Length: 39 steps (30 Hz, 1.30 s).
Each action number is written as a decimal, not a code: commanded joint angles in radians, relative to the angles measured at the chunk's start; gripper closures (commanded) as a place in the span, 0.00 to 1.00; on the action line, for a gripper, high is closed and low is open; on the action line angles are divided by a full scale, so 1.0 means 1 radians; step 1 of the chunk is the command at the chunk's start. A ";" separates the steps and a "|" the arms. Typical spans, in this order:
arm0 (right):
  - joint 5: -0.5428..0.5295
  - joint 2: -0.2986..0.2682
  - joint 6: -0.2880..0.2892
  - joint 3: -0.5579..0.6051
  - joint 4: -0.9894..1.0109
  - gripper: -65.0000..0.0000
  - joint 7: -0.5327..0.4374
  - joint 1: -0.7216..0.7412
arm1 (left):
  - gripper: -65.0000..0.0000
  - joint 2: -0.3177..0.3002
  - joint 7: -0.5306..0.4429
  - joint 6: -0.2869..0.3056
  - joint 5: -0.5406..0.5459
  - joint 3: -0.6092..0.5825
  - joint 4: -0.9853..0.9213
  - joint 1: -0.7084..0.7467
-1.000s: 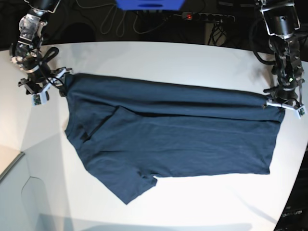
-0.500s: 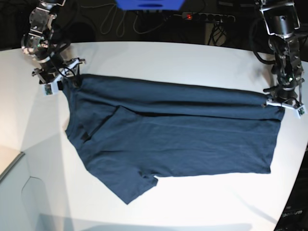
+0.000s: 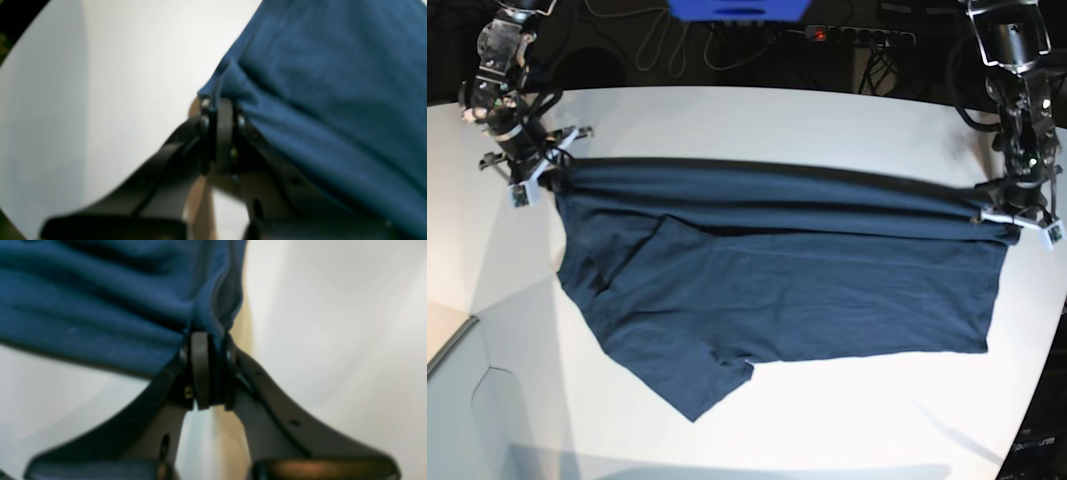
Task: Layout the t-shirt on the table in an organized manner, then fold the t-shirt properly
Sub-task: 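Lift the held edge and pull the shirt back with both grippers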
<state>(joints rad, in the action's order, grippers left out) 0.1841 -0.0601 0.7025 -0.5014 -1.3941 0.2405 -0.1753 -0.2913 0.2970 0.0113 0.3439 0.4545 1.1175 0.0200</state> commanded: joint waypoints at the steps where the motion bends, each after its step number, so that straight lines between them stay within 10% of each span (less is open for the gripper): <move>1: -0.021 -0.013 -0.004 -0.004 -0.049 1.00 -0.040 0.032 | 1.00 -0.021 -0.032 -0.004 -0.003 0.005 0.043 -0.033; 17: -0.019 -0.013 -0.004 -0.038 -0.173 1.00 -0.039 0.230 | 1.00 0.036 0.054 -0.006 -0.001 0.007 0.253 -0.251; 39: -0.021 -0.013 -0.004 -0.033 -0.175 1.00 -0.051 -0.178 | 1.00 0.154 0.092 -0.006 -0.001 0.263 0.319 0.154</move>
<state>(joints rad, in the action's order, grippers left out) 0.1684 -0.0628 0.7033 -0.5289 -1.5497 0.2058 -0.3515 -0.1219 0.4183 0.0151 0.3485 0.7094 1.4273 0.1726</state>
